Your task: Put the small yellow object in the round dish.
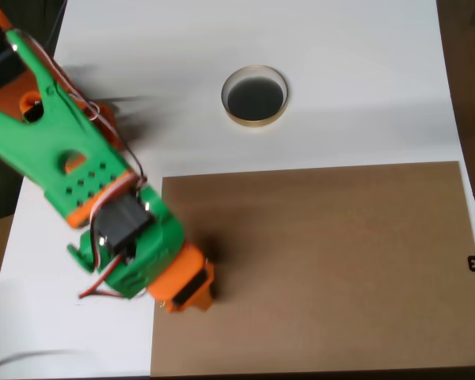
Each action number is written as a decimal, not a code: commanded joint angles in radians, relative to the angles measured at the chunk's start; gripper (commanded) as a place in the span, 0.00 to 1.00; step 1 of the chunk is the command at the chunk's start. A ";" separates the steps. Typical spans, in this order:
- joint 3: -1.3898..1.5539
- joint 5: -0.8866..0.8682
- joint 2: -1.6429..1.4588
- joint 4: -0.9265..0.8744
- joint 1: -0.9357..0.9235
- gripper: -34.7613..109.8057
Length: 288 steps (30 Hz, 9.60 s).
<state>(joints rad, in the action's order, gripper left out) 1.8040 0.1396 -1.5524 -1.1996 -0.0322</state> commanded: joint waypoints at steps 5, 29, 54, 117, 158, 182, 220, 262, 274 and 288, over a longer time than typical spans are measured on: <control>-0.112 0.091 -0.281 -0.163 0.218 0.24; -0.038 -0.141 -0.368 -0.258 1.032 0.24; 0.238 -0.146 -0.295 0.029 1.218 0.24; 0.650 0.066 -1.161 0.276 -0.327 0.41; 1.173 -0.075 -1.715 0.250 -0.420 0.29; 1.180 -0.080 -1.715 0.268 -0.430 0.26; 1.180 -0.081 -1.715 0.268 -0.430 0.26; 1.180 -0.081 -1.715 0.268 -0.430 0.26; 1.180 -0.081 -1.715 0.268 -0.430 0.26; 1.180 -0.081 -1.715 0.268 -0.430 0.26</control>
<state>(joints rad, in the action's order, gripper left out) 2.9790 0.0552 -3.2474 -0.9449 -0.4464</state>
